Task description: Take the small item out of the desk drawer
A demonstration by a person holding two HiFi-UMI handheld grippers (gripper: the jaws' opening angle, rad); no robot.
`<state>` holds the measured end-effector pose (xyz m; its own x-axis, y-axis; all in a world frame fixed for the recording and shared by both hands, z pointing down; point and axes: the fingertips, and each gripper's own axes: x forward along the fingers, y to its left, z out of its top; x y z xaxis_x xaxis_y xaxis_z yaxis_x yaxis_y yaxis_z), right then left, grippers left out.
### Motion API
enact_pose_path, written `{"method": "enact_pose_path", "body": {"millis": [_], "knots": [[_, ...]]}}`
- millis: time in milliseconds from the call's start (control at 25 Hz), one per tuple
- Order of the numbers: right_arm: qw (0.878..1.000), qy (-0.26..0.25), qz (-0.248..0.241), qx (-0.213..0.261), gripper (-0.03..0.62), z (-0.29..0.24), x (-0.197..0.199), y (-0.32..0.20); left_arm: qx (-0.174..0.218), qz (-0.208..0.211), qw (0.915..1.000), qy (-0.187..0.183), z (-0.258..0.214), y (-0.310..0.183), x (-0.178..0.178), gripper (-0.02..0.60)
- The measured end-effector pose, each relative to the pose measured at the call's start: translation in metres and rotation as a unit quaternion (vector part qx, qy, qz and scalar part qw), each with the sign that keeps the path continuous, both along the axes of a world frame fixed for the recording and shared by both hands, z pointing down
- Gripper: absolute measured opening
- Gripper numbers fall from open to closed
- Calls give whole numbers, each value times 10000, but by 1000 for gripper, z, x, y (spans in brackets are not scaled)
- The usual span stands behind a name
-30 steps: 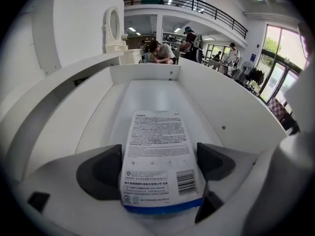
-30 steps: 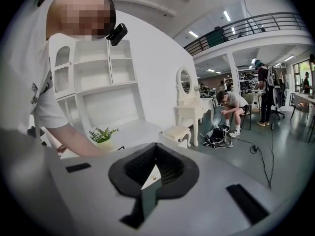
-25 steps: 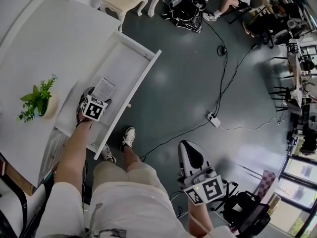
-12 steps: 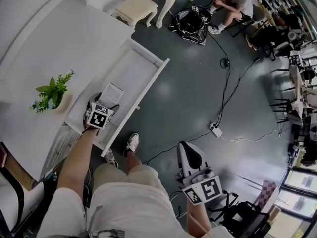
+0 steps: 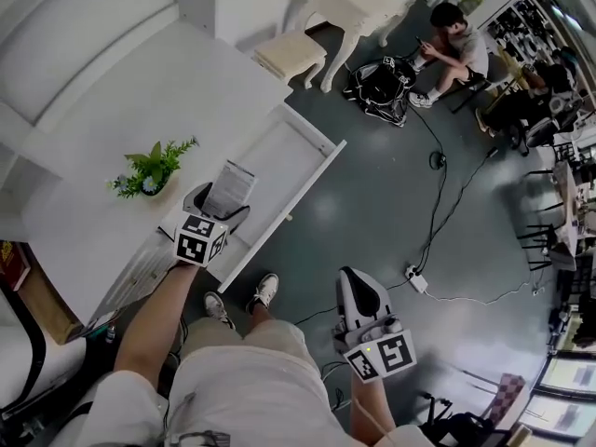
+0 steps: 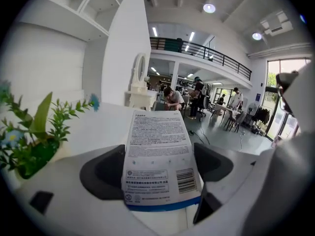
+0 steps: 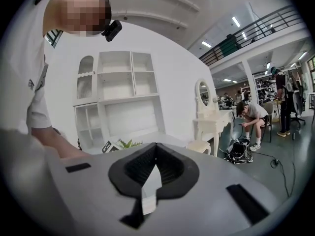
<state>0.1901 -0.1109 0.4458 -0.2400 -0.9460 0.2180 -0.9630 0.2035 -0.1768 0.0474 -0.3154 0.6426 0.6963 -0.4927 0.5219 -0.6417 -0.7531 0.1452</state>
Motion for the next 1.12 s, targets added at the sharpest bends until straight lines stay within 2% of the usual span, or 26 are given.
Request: {"method": "enact_pose_path", "body": {"millis": [280,440,600,840,1120], "knots": [[9996,86,100,268,9,-22,-19,6,510,-256,9954,775,-79,14,-38,448],[9990,159,91,399,9,-33,-28,3,832,-330,9912,975,-114,25,-62,448],[9985,202,51,498,9,-35,-40,-3,1033,-577,9857,1198,-138,31,-95,448],[9977,246,-8,638,9,-37,-54,-15,1466,-900,9745,1444,-183,36,-144,448],[9958,234,-199,860,9,-54,-67,-32,2001,-1175,9586,1649,-239,46,-183,448]]}}
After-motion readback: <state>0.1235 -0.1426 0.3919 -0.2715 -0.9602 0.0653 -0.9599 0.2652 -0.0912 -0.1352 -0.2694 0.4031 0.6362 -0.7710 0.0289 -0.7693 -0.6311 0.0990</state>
